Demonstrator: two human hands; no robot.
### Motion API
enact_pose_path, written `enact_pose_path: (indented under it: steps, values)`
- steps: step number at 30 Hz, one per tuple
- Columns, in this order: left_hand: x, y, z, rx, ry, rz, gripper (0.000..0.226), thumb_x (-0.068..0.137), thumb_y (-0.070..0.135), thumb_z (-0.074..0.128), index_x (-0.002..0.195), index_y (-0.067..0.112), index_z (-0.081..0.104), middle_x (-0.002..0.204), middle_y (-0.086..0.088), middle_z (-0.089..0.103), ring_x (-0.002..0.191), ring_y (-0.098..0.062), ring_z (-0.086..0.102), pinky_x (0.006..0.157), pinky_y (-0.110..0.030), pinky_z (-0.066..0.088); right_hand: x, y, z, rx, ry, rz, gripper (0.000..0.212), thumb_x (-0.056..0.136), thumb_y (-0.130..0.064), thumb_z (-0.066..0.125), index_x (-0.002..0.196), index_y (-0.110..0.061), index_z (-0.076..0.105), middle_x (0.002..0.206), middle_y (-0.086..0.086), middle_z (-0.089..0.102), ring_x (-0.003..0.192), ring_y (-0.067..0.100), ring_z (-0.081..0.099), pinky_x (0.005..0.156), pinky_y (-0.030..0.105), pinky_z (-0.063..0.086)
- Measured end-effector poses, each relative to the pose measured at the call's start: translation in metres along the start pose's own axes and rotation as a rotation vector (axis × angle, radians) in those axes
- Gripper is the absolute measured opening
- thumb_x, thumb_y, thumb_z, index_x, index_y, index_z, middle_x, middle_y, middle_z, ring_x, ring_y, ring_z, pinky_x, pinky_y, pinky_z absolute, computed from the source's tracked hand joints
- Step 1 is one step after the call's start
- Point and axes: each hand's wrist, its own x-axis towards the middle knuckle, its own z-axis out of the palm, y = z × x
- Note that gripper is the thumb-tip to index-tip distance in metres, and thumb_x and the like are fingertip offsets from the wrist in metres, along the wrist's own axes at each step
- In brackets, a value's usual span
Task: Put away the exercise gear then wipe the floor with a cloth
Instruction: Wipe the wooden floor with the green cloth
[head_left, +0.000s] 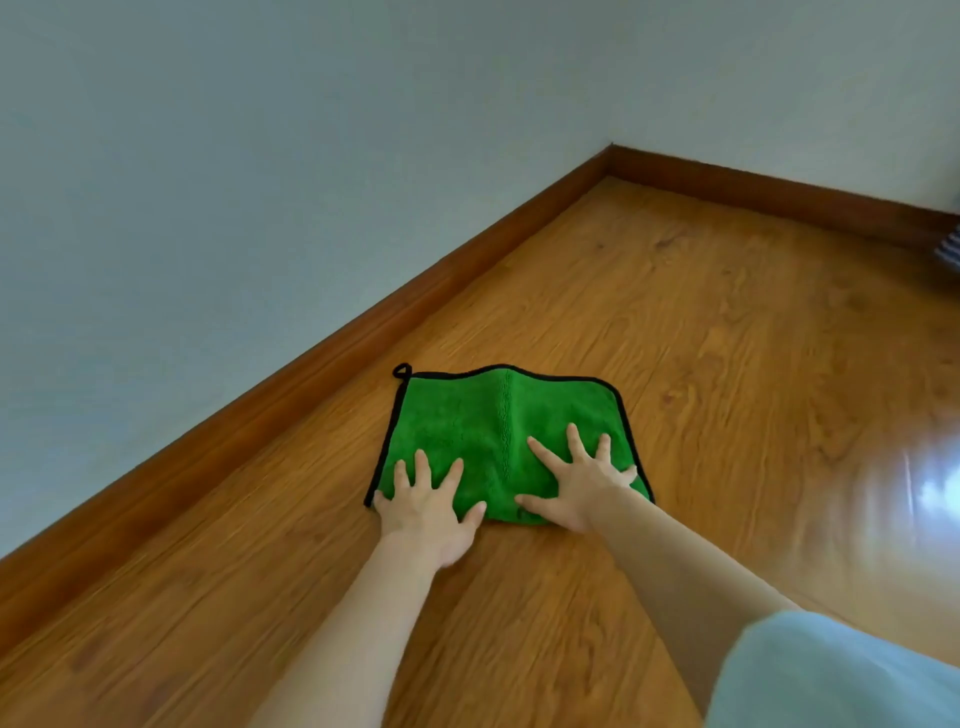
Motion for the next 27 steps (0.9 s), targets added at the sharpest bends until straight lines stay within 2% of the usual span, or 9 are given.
enact_pose_path:
  steps: [7, 13, 19, 27]
  values:
    - [0.095, 0.033, -0.031, 0.121, 0.071, -0.015, 0.069, 0.091, 0.063, 0.019, 0.147, 0.035, -0.010, 0.156, -0.013, -0.012, 0.143, -0.037, -0.003, 0.111, -0.056, 0.017, 0.087, 0.027, -0.038, -0.027, 0.003, -0.036, 0.078, 0.079, -0.079, 0.030, 0.141, -0.053, -0.010, 0.157, 0.000, -0.019, 0.141, 0.042, -0.015, 0.107, 0.070, 0.008]
    - [0.138, 0.055, -0.052, 0.186, 0.087, -0.018, 0.070, 0.091, 0.063, 0.018, 0.147, 0.033, -0.010, 0.156, -0.014, -0.010, 0.142, -0.039, 0.001, 0.109, -0.055, 0.023, 0.116, 0.040, -0.055, -0.014, 0.014, -0.061, 0.072, 0.084, -0.073, 0.029, 0.142, -0.053, -0.008, 0.157, 0.001, -0.018, 0.141, 0.042, -0.016, 0.106, 0.071, 0.006]
    - [0.113, 0.054, -0.045, 0.146, 0.043, 0.023, 0.068, 0.092, 0.060, 0.020, 0.148, 0.033, -0.009, 0.156, -0.013, -0.011, 0.143, -0.037, -0.001, 0.111, -0.054, 0.019, 0.094, 0.038, -0.054, 0.000, -0.067, -0.046, 0.074, 0.086, -0.069, 0.035, 0.144, -0.049, -0.007, 0.157, 0.003, -0.018, 0.141, 0.043, -0.014, 0.108, 0.068, 0.011]
    - [0.006, 0.061, -0.001, 0.125, -0.021, 0.031, 0.070, 0.092, 0.060, 0.025, 0.148, 0.032, -0.008, 0.156, -0.015, -0.012, 0.143, -0.038, -0.002, 0.112, -0.054, 0.021, 0.000, 0.039, -0.014, -0.048, -0.190, -0.071, 0.083, 0.083, -0.068, 0.043, 0.144, -0.047, -0.010, 0.156, 0.003, -0.022, 0.141, 0.043, -0.015, 0.109, 0.065, 0.016]
